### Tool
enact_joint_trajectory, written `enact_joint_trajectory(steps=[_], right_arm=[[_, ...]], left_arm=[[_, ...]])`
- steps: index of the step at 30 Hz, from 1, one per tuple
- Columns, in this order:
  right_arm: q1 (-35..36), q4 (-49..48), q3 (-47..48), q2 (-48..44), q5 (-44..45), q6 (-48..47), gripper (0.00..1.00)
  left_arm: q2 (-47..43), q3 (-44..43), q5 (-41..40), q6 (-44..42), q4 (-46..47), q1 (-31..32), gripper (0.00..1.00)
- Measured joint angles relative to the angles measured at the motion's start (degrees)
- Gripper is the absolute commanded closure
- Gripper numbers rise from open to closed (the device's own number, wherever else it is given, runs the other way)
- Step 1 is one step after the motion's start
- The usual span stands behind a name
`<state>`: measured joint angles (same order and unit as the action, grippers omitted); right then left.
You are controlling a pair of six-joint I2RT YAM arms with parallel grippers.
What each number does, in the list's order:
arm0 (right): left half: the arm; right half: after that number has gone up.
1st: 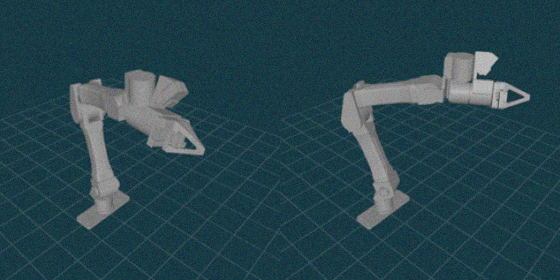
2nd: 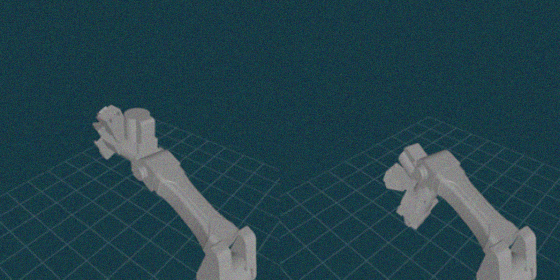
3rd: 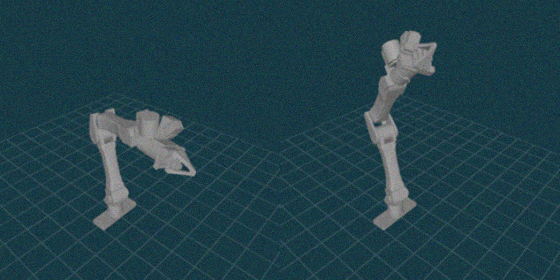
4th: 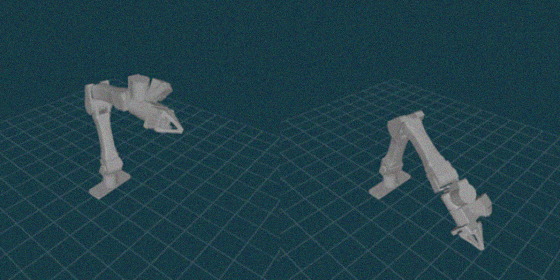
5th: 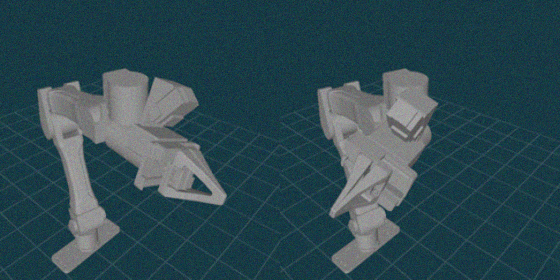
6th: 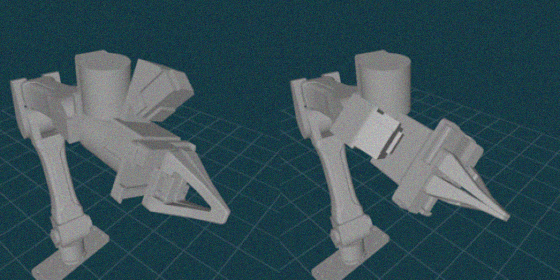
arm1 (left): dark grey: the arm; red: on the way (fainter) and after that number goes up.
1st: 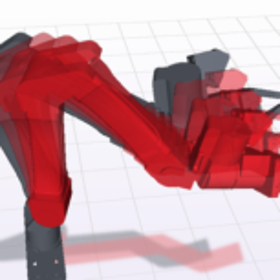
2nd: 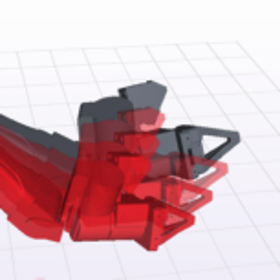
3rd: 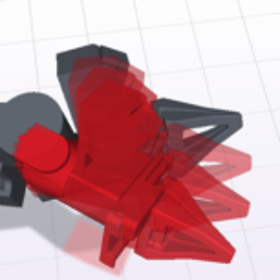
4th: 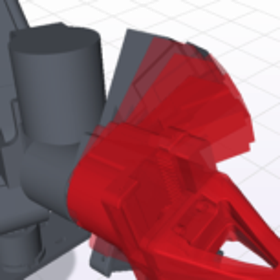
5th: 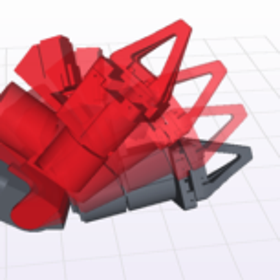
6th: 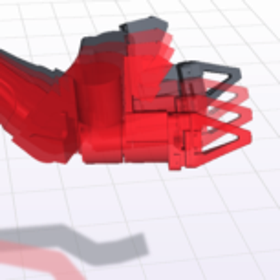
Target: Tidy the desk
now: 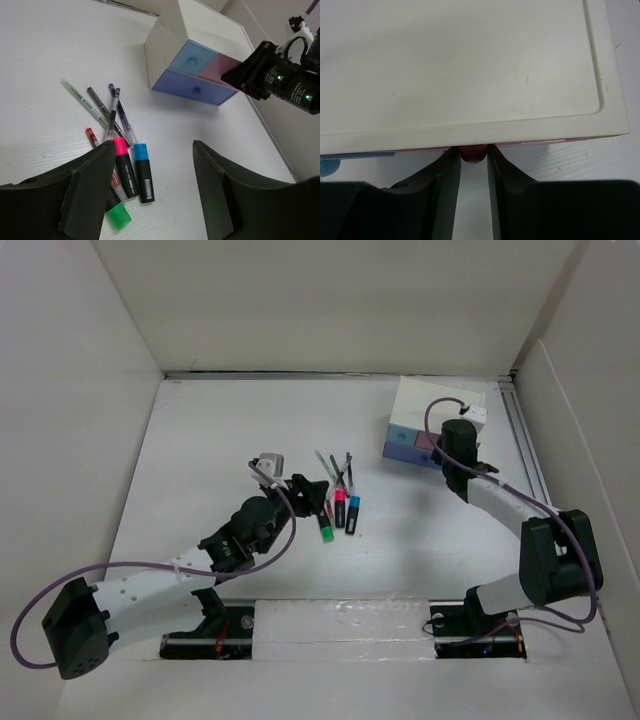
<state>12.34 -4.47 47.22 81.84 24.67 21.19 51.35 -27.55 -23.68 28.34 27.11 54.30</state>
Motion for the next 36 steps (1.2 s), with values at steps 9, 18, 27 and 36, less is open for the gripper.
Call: enact_joint_trajectory(steps=[9,18,27,36], right_arm=[[-1.1,-2.0,1.3,2.6,-0.4,-1.3,0.83],[-0.9,-2.4,-0.4,0.6,-1.9,-1.4,0.85],[2.3,0.7,-8.6,-10.6,-2.8,0.5,0.85],[6.7,6.6,-14.2,-20.9,-2.9,2.9,0.85]], left_arm=[[1.6,0.0,0.9,-0.4,0.2,0.0,0.42],[5.5,-0.3,3.8,-0.9,2.1,0.0,0.42],[8.6,-0.3,7.5,-0.6,4.1,0.0,0.43],[8.6,-0.3,9.0,-0.3,5.1,0.0,0.43]])
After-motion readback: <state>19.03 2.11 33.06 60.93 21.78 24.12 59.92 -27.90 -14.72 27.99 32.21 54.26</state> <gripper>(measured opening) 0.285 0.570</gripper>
